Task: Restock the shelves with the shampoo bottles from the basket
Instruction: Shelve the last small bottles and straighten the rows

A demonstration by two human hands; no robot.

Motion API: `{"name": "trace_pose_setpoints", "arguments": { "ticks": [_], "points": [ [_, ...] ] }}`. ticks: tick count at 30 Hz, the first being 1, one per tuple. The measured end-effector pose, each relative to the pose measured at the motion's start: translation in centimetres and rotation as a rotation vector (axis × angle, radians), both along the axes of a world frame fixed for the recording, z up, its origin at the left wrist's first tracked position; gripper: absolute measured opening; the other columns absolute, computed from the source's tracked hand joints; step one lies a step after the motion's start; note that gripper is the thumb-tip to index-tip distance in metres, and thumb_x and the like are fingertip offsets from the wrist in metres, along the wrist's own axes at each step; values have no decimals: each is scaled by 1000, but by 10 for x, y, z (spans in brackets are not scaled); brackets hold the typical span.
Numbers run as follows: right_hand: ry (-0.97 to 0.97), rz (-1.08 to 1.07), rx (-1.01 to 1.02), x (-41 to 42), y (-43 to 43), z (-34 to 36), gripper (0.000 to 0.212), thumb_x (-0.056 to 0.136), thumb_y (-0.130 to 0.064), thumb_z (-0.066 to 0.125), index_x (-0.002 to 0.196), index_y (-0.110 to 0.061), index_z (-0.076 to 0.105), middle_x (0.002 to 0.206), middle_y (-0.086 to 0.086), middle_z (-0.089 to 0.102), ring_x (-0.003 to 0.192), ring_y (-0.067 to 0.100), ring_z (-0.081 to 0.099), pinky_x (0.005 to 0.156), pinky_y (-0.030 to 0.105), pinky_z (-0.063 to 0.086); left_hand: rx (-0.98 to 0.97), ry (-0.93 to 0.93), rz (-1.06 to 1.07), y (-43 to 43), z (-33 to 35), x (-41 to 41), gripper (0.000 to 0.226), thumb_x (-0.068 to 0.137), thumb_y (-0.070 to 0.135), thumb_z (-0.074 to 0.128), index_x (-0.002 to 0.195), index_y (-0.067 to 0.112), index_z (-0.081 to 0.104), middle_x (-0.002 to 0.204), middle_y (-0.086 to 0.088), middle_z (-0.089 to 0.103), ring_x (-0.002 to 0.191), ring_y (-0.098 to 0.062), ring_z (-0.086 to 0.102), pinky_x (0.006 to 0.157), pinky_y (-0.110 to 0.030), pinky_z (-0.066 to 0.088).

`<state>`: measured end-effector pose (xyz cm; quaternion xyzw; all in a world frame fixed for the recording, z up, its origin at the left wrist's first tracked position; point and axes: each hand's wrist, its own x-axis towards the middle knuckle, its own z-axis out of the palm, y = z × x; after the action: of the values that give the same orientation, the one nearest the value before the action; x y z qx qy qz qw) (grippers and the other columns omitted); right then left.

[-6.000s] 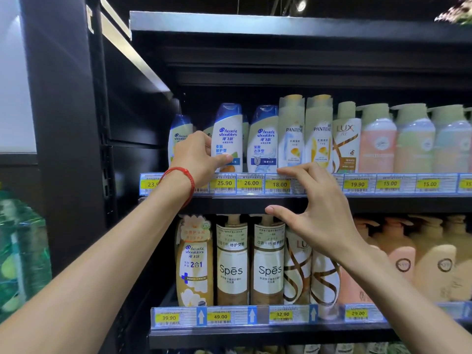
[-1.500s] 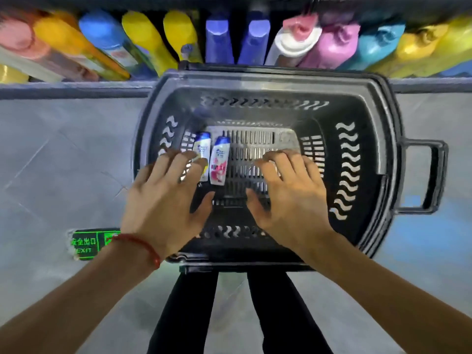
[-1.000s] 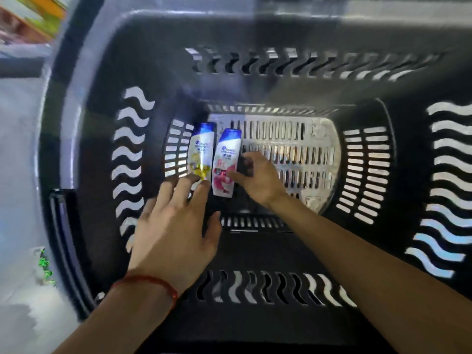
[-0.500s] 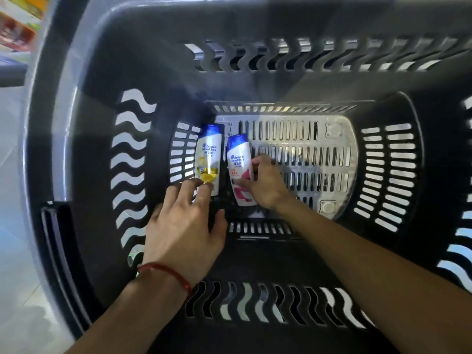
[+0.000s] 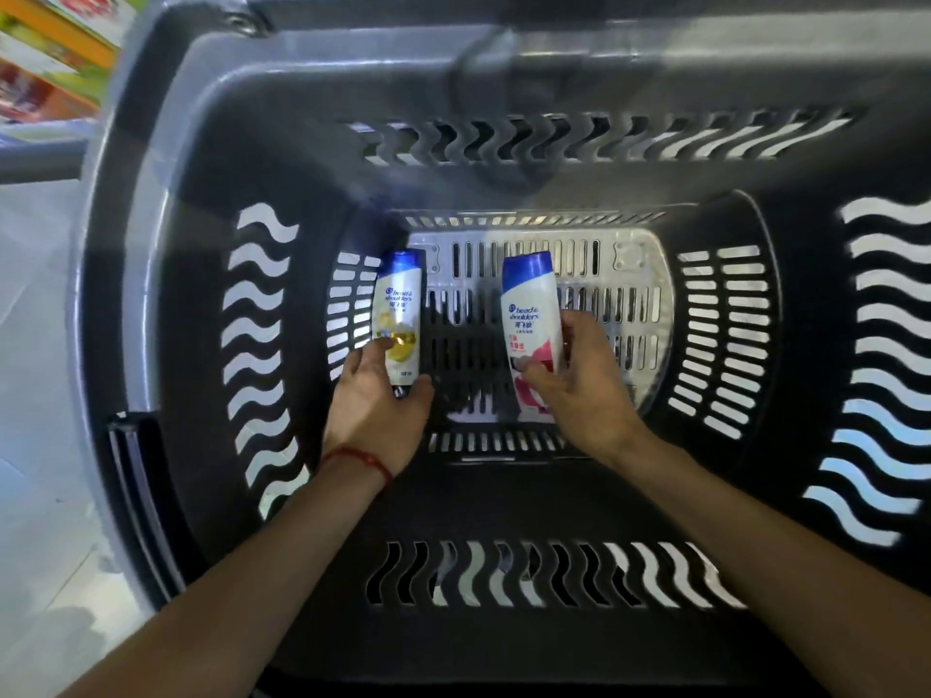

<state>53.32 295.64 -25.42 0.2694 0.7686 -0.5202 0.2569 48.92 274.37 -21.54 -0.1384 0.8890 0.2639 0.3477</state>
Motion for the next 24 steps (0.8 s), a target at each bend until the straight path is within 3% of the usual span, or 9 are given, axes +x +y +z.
{"name": "trace_pose_setpoints", "arguments": {
  "ticks": [4,9,11,14,15,19,21,24],
  "points": [
    [32,-15,-50,0,4,-1,46,99,-24,69,134,-25,39,122,-1,61,94,14,73,73,30,66,6,-68,186,10,-48,-14,73,91,16,72,153,14,34,139,-11,53,122,-26,53,91,-24,39],
    [13,-56,-78,7,8,-16,43,101,-22,66,132,-30,38,110,-10,62,93,-9,69,62,12,57,-8,-56,221,21,-89,-13,98,86,19,80,161,15,17,142,-16,52,131,-34,51,107,-36,42],
    [3,-53,-69,9,11,-20,45,100,-21,66,134,-29,38,109,-11,61,93,-11,68,61,11,56,24,-18,273,22,-94,-7,104,80,18,85,161,16,20,143,-15,53,129,-33,52,103,-30,42],
    [-16,-90,-75,12,16,-24,42,101,-20,66,132,-30,39,109,-10,63,94,-6,70,64,17,60,93,56,378,16,-100,0,96,74,6,87,154,14,34,139,-11,50,117,-21,53,85,-7,36],
    [-27,-103,-75,14,18,-25,41,101,-20,66,131,-31,39,109,-9,63,93,-5,71,65,19,61,115,66,391,14,-102,1,92,74,5,87,152,14,38,139,-11,49,118,-20,52,83,-6,37],
    [-66,-137,-60,23,27,-29,41,101,-20,65,132,-32,40,112,-7,64,91,4,73,65,18,60,125,1,408,15,-109,1,96,73,12,89,153,12,36,143,-13,48,129,-27,51,105,-25,42],
    [-77,-154,-61,26,29,-30,41,101,-19,65,130,-34,40,111,-8,63,91,2,72,65,16,59,151,-17,493,19,-115,-2,95,70,9,91,148,6,37,141,-16,49,128,-31,54,108,-41,49],
    [-98,-134,-39,29,30,-31,42,101,-20,65,133,-31,41,111,-9,62,91,6,71,64,18,59,35,-3,438,25,-121,-4,90,64,15,95,138,5,45,121,-9,58,117,-28,59,98,-33,51]
  ]
}}
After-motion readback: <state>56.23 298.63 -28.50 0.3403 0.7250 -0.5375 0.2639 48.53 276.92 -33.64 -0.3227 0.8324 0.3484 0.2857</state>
